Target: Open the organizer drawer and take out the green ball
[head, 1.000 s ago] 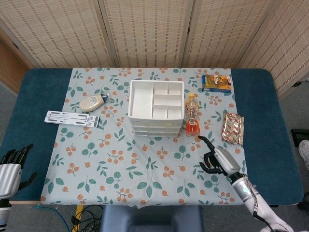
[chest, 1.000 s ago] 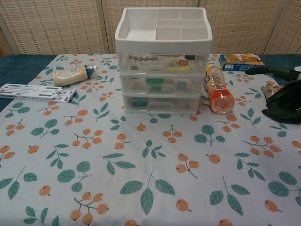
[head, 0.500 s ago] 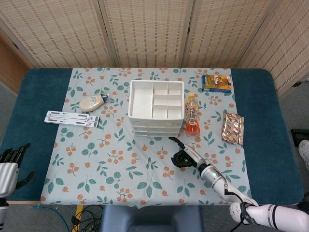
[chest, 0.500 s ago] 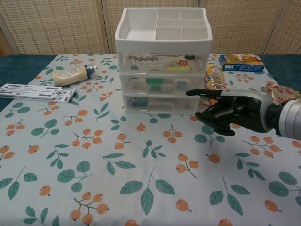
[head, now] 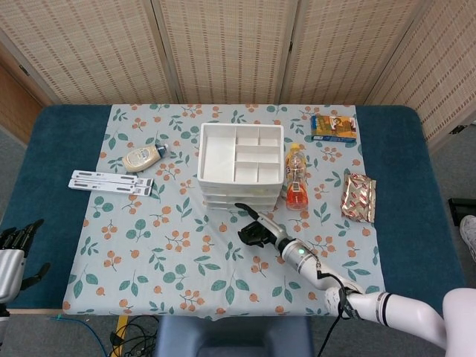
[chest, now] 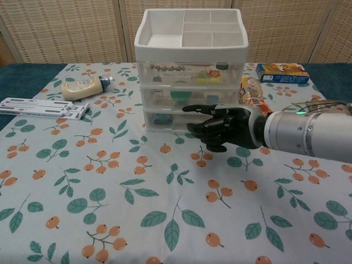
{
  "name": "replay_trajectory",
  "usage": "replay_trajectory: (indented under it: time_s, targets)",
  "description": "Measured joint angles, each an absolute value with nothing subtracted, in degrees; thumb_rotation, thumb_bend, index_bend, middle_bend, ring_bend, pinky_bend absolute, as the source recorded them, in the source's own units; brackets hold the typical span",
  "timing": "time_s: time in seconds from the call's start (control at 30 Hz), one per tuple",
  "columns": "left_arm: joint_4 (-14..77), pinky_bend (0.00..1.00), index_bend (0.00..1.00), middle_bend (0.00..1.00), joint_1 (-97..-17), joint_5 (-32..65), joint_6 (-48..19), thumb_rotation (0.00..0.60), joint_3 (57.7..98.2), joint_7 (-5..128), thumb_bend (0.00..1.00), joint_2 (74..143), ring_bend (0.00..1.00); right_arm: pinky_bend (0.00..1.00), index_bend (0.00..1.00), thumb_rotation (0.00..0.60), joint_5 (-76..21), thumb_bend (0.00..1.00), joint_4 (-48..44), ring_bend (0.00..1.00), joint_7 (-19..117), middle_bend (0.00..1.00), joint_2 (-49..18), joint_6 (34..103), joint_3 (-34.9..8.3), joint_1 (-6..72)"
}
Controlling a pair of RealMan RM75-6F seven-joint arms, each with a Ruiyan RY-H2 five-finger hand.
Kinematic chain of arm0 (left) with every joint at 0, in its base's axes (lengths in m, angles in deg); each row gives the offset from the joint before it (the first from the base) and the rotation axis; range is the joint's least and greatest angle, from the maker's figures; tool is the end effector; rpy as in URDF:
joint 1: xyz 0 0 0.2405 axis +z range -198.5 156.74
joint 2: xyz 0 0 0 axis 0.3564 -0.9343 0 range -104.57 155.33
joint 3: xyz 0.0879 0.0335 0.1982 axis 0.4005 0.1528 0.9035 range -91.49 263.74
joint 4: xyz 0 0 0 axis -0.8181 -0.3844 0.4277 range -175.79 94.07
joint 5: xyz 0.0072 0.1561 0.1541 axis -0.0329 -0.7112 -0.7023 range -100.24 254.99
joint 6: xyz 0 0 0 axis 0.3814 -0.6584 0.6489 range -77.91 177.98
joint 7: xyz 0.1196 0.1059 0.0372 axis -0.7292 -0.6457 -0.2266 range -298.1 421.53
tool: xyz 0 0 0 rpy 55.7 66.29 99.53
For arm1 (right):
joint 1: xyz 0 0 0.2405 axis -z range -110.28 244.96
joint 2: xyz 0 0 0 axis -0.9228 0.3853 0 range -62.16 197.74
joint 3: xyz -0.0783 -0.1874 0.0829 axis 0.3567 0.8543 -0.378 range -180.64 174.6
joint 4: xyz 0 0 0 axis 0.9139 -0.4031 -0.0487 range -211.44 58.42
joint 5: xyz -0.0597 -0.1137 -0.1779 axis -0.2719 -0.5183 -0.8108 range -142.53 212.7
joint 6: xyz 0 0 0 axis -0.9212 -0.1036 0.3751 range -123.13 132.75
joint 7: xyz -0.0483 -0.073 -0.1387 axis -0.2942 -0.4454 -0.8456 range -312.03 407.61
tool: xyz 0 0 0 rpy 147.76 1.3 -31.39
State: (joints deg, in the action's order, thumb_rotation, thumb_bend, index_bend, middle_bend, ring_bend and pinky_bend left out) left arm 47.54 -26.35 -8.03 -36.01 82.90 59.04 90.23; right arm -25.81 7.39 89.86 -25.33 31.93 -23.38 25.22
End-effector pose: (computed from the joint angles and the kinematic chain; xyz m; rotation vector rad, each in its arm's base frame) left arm -0.2919 0.2045 0.1422 -1.3939 -0.8043 -0.8483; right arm -0.0805 -0.3238 -0.0894 1.3318 -2.4344 1.1847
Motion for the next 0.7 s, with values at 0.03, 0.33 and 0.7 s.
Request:
replay_trajectory:
  time_s: [0.03,0.33,0.7]
  targets:
    - [47.5,0.16,0.11,0.21,-26.3,-8.0,-36.1,0.6,82.9,59.1,0.23,90.2,0.24,0.86,0.01,0.6,-25.6,0.54,6.8,0.9,89.9,0.84,-25.8,31.6,-23.7,24.8]
    - [47.4,0.16,0.11,0.21,-26.2,-7.7,-36.2,0.6,82.7,59.2,0.23,90.0,0.24,0.86,0.01,0.6,-23.8,0.54,3.6,0.9,88.9,0.84,-28.1,30.5,-24.9,22.6]
    - [47.3,0.16,0.11,0.21,-26.2,-7.4,-36.1,0.6,82.7,59.1,0.23,90.0,0.24,0.86,0.01,0.6,-23.3,0.54,1.5,0.9,88.1,0.84,-30.0,29.8,-25.8,21.5]
